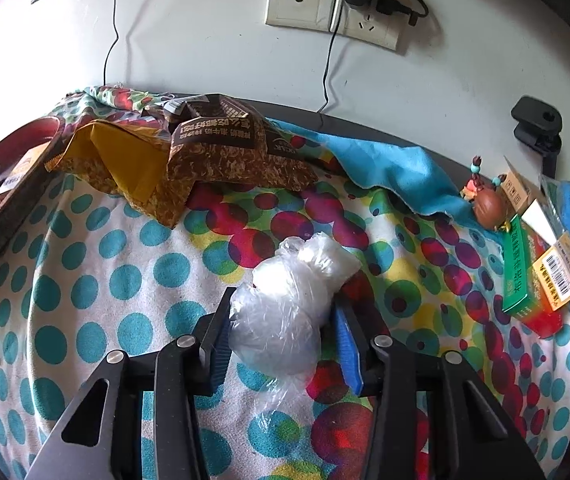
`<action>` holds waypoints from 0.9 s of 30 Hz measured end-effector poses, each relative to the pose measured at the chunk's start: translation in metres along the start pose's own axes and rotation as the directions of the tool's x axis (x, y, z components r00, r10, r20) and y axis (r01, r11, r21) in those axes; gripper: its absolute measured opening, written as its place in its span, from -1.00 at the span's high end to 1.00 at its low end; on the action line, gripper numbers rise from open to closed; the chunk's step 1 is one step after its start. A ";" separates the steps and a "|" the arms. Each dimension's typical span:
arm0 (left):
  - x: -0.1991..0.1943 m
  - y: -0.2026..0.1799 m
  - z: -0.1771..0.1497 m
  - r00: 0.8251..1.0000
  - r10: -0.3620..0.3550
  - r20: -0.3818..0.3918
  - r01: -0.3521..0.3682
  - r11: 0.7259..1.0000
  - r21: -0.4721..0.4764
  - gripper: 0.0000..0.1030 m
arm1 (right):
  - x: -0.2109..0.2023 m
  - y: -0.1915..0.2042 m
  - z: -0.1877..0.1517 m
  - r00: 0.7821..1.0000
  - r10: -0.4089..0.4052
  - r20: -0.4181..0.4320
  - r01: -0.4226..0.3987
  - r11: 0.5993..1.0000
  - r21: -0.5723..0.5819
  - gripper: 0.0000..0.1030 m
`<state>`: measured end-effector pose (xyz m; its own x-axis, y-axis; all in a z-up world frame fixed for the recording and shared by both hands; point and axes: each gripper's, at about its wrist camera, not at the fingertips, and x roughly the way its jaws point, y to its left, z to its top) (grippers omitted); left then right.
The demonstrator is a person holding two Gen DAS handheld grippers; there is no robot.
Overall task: Organize objects
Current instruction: 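Grasp the clear plastic bag on the cloth with the right gripper, then carry the plastic bag with the right gripper into the red tray and release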
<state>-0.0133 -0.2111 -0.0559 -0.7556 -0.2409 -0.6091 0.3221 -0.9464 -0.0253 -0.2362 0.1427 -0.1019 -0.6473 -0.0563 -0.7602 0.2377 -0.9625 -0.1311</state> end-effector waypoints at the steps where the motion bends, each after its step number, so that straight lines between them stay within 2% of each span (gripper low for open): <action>1: -0.001 0.000 0.000 1.000 -0.004 0.008 0.004 1.000 -0.001 -0.64 | -0.001 0.002 0.000 1.000 -0.008 0.004 0.008 1.000 -0.011 0.19; 4: -0.003 -0.004 0.001 1.000 -0.001 0.012 0.000 1.000 0.026 -0.64 | -0.005 0.008 -0.001 0.999 -0.032 0.027 0.033 0.999 -0.043 0.21; 7: -0.001 -0.001 0.000 1.000 -0.010 -0.007 0.010 1.000 0.002 -0.64 | -0.007 0.018 -0.001 0.999 -0.045 0.026 0.047 0.996 -0.081 0.22; 11: -0.002 0.007 0.003 1.000 -0.013 0.000 0.013 1.000 -0.028 -0.64 | -0.021 0.042 0.006 0.999 -0.007 0.051 0.011 0.996 -0.090 0.23; 15: -0.001 0.021 0.006 1.000 -0.026 -0.005 0.026 0.996 -0.085 -0.64 | -0.046 0.102 0.024 0.993 0.080 0.088 -0.064 0.983 -0.170 0.23; 20: 0.006 0.037 0.005 0.998 -0.038 -0.040 0.031 0.987 -0.158 -0.64 | -0.069 0.197 0.040 0.968 0.228 0.107 -0.188 0.937 -0.295 0.23; 22: 0.008 0.044 0.005 0.998 -0.042 -0.050 0.032 0.982 -0.186 -0.64 | -0.073 0.230 0.042 0.960 0.256 0.110 -0.204 0.915 -0.348 0.23; 27: 0.006 0.052 0.007 0.999 -0.016 -0.039 0.007 0.979 -0.204 -0.64 | -0.076 0.283 0.046 0.943 0.321 0.083 -0.265 0.880 -0.393 0.23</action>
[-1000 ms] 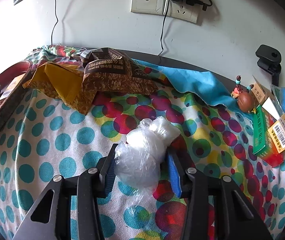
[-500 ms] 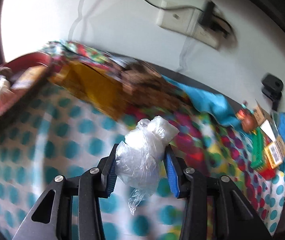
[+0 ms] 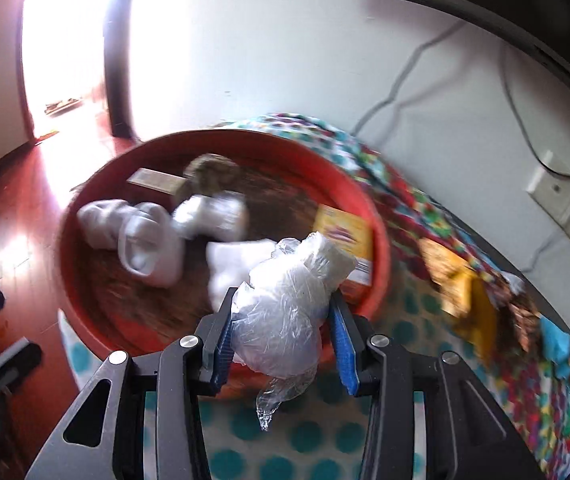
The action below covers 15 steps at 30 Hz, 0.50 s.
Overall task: Organize objects
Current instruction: 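Carry the plastic bag with the right gripper into the red tray and release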
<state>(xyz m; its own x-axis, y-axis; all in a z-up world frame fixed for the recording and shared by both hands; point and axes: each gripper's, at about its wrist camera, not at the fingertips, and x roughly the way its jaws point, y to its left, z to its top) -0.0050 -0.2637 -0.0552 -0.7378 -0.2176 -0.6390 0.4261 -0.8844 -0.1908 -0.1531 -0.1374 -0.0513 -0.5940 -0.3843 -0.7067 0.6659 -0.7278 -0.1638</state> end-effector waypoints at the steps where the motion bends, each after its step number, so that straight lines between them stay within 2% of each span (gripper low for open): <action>1: 0.002 0.001 0.000 1.000 0.007 -0.008 -0.007 1.000 0.001 -0.64 | 0.003 0.006 0.003 1.000 0.013 -0.006 -0.013 1.000 -0.007 0.23; 7: 0.006 0.004 -0.001 0.999 0.016 -0.032 -0.017 1.000 -0.011 -0.64 | 0.013 0.033 0.007 0.999 0.041 -0.024 -0.042 0.999 -0.033 0.23; 15: 0.009 0.006 -0.001 0.999 0.022 -0.041 -0.022 1.000 -0.005 -0.64 | 0.024 0.049 0.005 0.996 0.080 -0.049 -0.083 0.995 -0.060 0.23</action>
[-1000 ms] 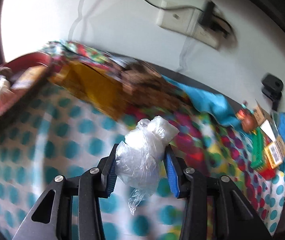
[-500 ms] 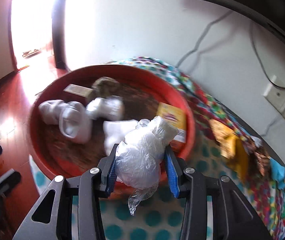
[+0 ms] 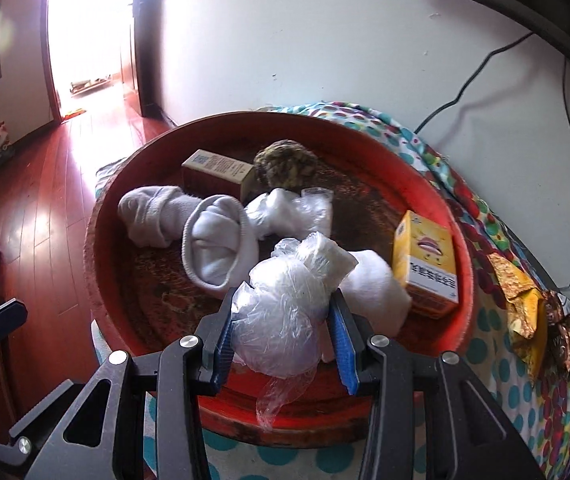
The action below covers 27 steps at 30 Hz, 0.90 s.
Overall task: Organize objects
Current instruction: 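Carry the plastic bag with the right gripper into the red tray and release, then move the left gripper to the table and grasp the gold snack bag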
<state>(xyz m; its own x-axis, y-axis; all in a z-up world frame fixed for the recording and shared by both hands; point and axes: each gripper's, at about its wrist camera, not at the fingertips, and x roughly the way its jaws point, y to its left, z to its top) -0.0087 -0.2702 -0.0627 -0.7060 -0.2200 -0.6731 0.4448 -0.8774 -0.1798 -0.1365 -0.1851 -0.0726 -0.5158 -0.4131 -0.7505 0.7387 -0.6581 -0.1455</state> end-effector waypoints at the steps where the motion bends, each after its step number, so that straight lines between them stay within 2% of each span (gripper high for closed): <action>1: 0.000 0.000 0.000 1.000 0.003 -0.001 -0.003 1.000 0.002 -0.64 | 0.002 0.002 0.000 1.000 0.000 -0.005 0.000 1.000 -0.004 0.23; 6: 0.002 -0.001 0.000 1.000 0.008 -0.003 -0.008 1.000 0.007 -0.64 | 0.013 0.007 -0.002 1.000 0.008 -0.027 -0.009 1.000 -0.015 0.22; 9: 0.004 -0.001 -0.001 1.000 0.007 -0.010 -0.007 1.000 0.008 -0.64 | 0.018 0.006 -0.002 0.998 0.040 -0.043 -0.040 0.999 -0.001 0.11; 12: 0.003 -0.003 -0.001 1.000 0.008 -0.010 -0.007 1.000 0.014 -0.64 | 0.023 0.001 -0.001 0.994 0.077 -0.074 -0.074 0.996 0.041 -0.38; 13: 0.003 -0.003 -0.001 1.000 0.007 -0.009 -0.007 1.000 0.017 -0.64 | 0.022 -0.002 0.000 0.994 0.081 -0.073 -0.077 0.996 0.052 -0.69; 14: 0.003 -0.003 -0.001 1.000 0.008 -0.008 -0.008 1.000 0.019 -0.64 | 0.018 -0.003 0.000 0.995 0.085 -0.057 -0.082 0.995 0.059 -0.79; 15: 0.002 -0.003 -0.001 1.000 0.010 -0.006 -0.010 1.000 0.020 -0.64 | 0.007 -0.006 -0.001 0.997 0.077 -0.012 -0.076 0.995 0.057 -0.79; 17: 0.003 -0.003 -0.001 1.000 0.010 -0.007 -0.010 1.000 0.020 -0.64 | -0.007 -0.009 0.001 0.999 0.027 0.037 -0.029 0.998 0.048 -0.90; 21: 0.003 -0.004 -0.001 1.000 0.011 -0.007 -0.010 1.000 0.025 -0.64 | -0.035 -0.038 0.002 0.989 -0.076 0.129 0.063 0.993 0.100 -1.00; 24: 0.002 -0.008 -0.002 1.000 0.009 -0.004 -0.009 0.999 0.035 -0.64 | -0.034 -0.072 -0.006 0.984 -0.145 0.102 0.128 0.979 0.159 -1.00; 27: 0.001 -0.011 -0.003 1.000 0.013 -0.002 -0.013 0.999 0.049 -0.64 | -0.029 -0.117 -0.026 0.972 -0.229 0.047 0.212 0.949 0.235 -1.00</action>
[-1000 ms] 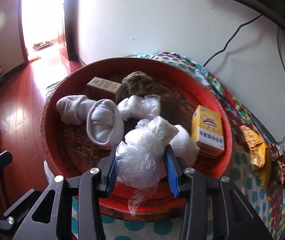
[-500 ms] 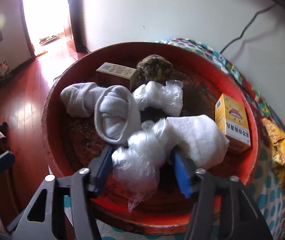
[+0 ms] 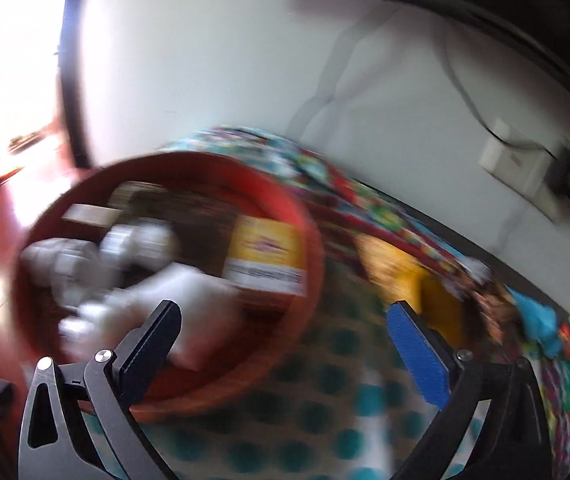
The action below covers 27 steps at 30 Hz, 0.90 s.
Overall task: Organize objects
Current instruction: 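Move the left gripper to the table and grasp the gold snack bag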
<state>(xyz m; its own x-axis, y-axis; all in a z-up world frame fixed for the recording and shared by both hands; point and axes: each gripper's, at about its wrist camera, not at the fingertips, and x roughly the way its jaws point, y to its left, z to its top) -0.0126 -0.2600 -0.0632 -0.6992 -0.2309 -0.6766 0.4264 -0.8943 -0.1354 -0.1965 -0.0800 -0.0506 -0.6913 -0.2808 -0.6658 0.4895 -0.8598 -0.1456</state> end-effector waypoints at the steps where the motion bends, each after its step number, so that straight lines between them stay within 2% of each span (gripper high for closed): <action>1: 0.000 -0.001 0.000 1.000 0.002 0.001 -0.002 1.000 0.004 -0.64 | 0.005 -0.018 -0.006 0.999 -0.038 -0.017 0.039 0.999 0.030 -1.00; 4: -0.001 -0.005 -0.002 1.000 0.006 0.002 -0.006 1.000 0.020 -0.64 | 0.013 -0.065 -0.025 0.991 -0.122 -0.058 0.127 0.987 0.095 -1.00; 8: -0.005 -0.013 -0.003 1.000 0.010 0.012 -0.010 0.999 0.049 -0.64 | 0.014 -0.113 -0.044 0.975 -0.201 -0.090 0.211 0.971 0.116 -1.00; 12: -0.020 -0.037 -0.001 0.997 -0.042 0.068 0.036 0.996 0.086 -0.64 | 0.016 -0.155 -0.055 0.957 -0.270 -0.109 0.283 0.950 0.128 -1.00; 15: -0.024 -0.076 0.001 0.988 -0.130 0.085 0.113 0.977 0.178 -0.64 | 0.020 -0.184 -0.061 0.944 -0.307 -0.123 0.323 0.934 0.152 -1.00; 19: -0.013 -0.129 0.011 0.974 -0.220 0.060 0.200 0.949 0.243 -0.64 | 0.025 -0.211 -0.072 0.930 -0.341 -0.137 0.361 0.917 0.170 -1.00; 22: -0.002 -0.174 0.020 0.965 -0.254 0.060 0.227 0.928 0.295 -0.64 | 0.024 -0.231 -0.078 0.936 -0.316 -0.156 0.347 0.903 0.253 -1.00; 24: 0.011 -0.200 0.027 0.954 -0.298 0.031 0.276 0.914 0.297 -0.64 | 0.021 -0.239 -0.081 0.936 -0.317 -0.154 0.350 0.888 0.299 -1.00; 27: 0.040 -0.239 0.036 0.955 -0.297 -0.018 0.289 0.912 0.289 -0.64 | 0.021 -0.247 -0.085 0.928 -0.328 -0.175 0.370 0.864 0.343 -1.00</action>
<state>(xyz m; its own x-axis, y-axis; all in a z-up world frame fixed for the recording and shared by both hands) -0.1629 -0.0697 -0.0318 -0.7839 0.0520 -0.6187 0.0208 -0.9937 -0.1098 -0.2864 0.1629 -0.0908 -0.7093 0.0963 -0.6983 -0.0152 -0.9925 -0.1214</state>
